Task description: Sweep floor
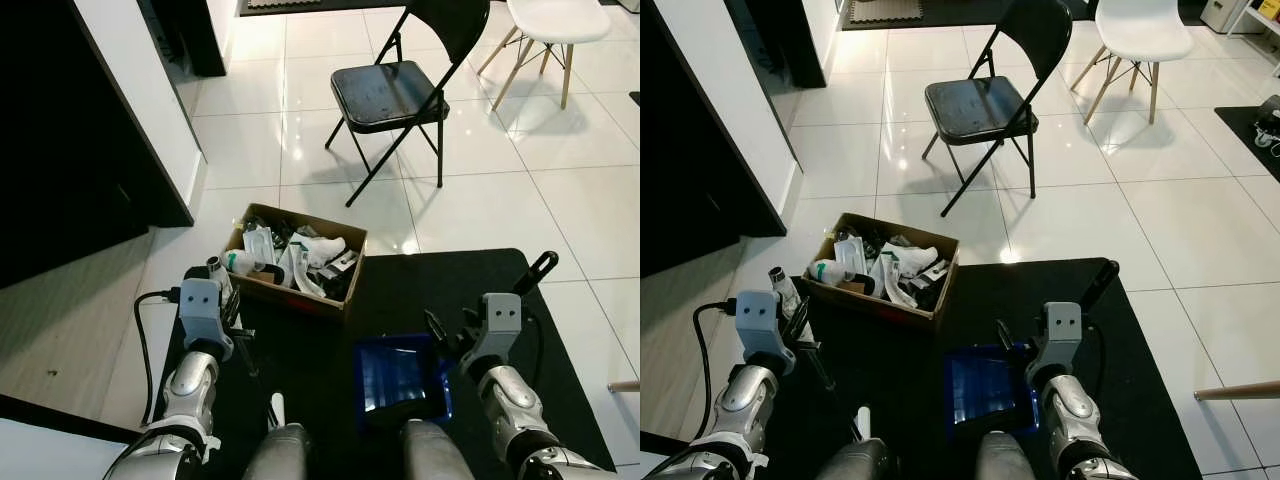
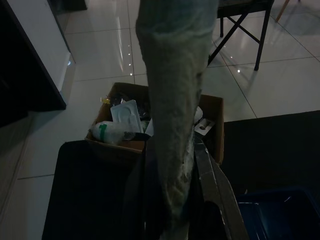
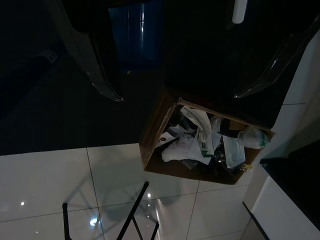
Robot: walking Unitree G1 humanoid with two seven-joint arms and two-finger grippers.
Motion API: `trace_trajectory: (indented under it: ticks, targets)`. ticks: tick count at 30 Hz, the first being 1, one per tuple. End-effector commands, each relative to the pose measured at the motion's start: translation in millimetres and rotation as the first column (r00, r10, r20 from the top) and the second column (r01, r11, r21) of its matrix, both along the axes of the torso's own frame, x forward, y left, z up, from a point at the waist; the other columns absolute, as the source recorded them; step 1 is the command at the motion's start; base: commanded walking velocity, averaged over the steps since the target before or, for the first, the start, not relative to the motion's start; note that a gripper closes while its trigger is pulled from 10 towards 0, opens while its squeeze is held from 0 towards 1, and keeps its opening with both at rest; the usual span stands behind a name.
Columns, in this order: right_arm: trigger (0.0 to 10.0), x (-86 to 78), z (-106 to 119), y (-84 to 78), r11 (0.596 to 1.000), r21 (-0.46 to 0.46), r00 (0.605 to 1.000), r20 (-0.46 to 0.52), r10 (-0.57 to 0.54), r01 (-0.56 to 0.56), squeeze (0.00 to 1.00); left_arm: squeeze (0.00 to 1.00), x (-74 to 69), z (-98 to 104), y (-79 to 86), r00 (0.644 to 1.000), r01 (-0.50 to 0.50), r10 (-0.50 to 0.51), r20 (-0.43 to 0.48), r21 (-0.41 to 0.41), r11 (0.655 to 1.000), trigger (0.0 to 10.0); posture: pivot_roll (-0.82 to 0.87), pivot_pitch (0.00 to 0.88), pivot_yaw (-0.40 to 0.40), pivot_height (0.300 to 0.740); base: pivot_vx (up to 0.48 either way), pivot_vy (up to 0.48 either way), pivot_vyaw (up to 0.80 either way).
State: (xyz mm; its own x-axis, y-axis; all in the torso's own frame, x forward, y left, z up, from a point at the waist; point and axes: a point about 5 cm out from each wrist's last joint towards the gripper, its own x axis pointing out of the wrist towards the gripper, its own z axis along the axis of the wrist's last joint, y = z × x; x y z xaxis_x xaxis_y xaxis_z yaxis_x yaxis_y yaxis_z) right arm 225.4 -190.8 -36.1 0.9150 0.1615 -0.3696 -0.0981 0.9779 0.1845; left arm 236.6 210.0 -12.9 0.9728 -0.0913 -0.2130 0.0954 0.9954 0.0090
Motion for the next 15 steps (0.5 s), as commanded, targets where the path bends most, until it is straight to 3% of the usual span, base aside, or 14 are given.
trace_trajectory:
  ticks: [1, 15]
  targets:
    - [10.0, -2.0, -2.8, -0.4, 1.0, 0.005, 1.0, -0.023, -0.011, 0.011, 0.0, 0.0, -7.1, -8.2, -3.7, 0.999, -0.002, 0.001, -0.045, -0.019, 1.0, 10.0, -0.01, 0.002, 0.005, 0.74, 0.0, 0.0, 0.0]
    - [10.0, -1.5, -2.5, -0.5, 1.0, 0.005, 1.0, -0.022, -0.016, 0.016, 0.0, 0.0, -6.7, -7.8, -3.5, 0.999, -0.001, 0.0, -0.043, -0.022, 1.0, 10.0, -0.01, 0.011, 0.009, 0.74, 0.0, 0.0, 0.0]
